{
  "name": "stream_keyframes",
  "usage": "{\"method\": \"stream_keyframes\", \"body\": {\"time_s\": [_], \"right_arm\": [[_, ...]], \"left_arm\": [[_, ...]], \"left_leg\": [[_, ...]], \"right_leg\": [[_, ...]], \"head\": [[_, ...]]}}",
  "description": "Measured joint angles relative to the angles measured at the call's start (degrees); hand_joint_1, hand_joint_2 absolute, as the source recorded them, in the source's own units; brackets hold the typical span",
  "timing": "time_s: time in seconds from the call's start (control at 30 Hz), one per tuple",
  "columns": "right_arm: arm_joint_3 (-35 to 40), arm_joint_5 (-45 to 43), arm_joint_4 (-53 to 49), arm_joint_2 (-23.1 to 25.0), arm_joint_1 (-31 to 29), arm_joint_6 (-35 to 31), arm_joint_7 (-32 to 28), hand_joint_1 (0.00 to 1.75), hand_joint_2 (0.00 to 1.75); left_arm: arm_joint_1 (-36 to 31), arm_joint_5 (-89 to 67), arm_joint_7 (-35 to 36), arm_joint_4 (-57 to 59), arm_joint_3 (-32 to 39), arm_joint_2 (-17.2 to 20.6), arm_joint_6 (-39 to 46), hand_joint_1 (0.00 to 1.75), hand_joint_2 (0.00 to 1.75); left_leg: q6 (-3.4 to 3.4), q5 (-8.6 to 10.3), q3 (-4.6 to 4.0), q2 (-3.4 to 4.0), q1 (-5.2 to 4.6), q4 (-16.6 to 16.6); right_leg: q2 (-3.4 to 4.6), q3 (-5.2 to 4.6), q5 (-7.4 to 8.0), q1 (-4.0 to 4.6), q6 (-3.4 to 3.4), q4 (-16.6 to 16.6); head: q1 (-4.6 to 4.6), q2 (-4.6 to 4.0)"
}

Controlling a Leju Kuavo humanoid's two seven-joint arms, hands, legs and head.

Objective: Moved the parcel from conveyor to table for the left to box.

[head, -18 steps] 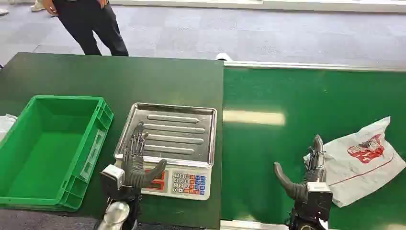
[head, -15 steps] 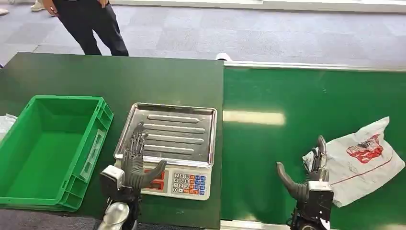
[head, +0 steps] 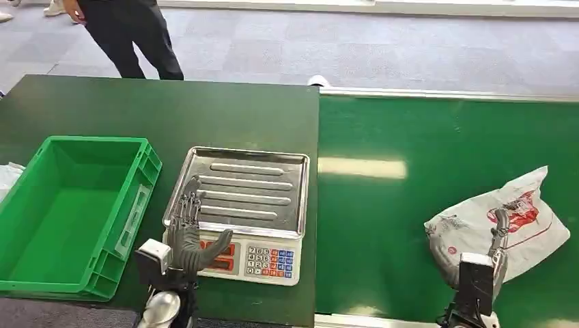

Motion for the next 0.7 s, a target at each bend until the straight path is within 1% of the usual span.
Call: {"method": "stream_keyframes", "body": {"time_s": [0.07,0.2,0.27,0.4,0.53,0.67,0.7], "right_arm": [[-0.99,2.52,0.26,-0.22,-0.05,-0.48,0.77,0.00,1.75],[-2.28,4.45,0.64,-0.37,-0.36,-0.77,2.09,0.00,1.75],[-2.47,8.52,1.20,-0.74,-0.80,-1.03,5.30,0.00,1.75],[-4.29,19.02,4.33,-2.51,-3.47,0.06,13.68,0.00,1.75],[-6.80,21.39,6.89,-3.67,-5.59,0.15,16.75,0.00,1.75],[-9.01,23.74,9.66,-4.81,-6.84,1.55,21.68,0.00,1.75],[-9.36,24.01,10.23,-5.03,-6.99,1.68,22.13,0.00,1.75]], "left_arm": [[0.16,0.02,0.00,0.00,0.04,0.00,0.00,0.00,1.75],[0.59,0.02,0.02,-0.13,0.11,0.00,0.02,0.00,1.75],[0.82,0.02,0.02,-0.42,0.22,-0.09,0.00,0.00,1.75],[1.28,-0.15,0.63,-1.68,0.61,-0.24,-0.07,0.00,1.75],[1.93,-0.15,0.98,-2.73,1.05,-0.59,-0.18,0.00,1.75],[2.00,-0.24,1.49,-3.30,1.64,-0.94,-0.26,0.00,1.75],[2.00,-0.24,1.57,-3.36,1.73,-1.01,-0.37,0.00,1.75]], "left_leg": [[0.00,0.00,0.00,0.01,-0.01,0.00],[0.01,-0.01,0.00,0.00,-0.01,0.00],[0.01,0.00,0.00,0.02,-0.01,-0.01],[0.02,0.01,0.01,0.00,-0.01,0.01],[0.02,0.01,0.01,0.00,-0.04,0.03],[0.02,0.00,0.00,-0.01,-0.04,0.02],[0.02,0.00,0.00,-0.01,-0.04,0.02]], "right_leg": [[0.00,0.00,0.00,-0.01,0.00,0.00],[0.00,-0.01,0.00,-0.01,0.00,0.00],[0.01,-0.02,0.00,-0.01,0.00,0.00],[-0.02,0.01,0.00,-0.02,0.00,0.00],[-0.01,0.02,0.01,-0.04,0.01,0.00],[-0.01,0.00,0.01,-0.05,0.01,0.00],[-0.01,-0.01,0.01,-0.05,0.01,0.00]], "head": [[-0.02,0.00],[-0.02,0.00],[-0.07,0.00],[-0.02,0.00],[-0.02,0.00],[-0.02,0.00],[-0.04,0.00]]}}
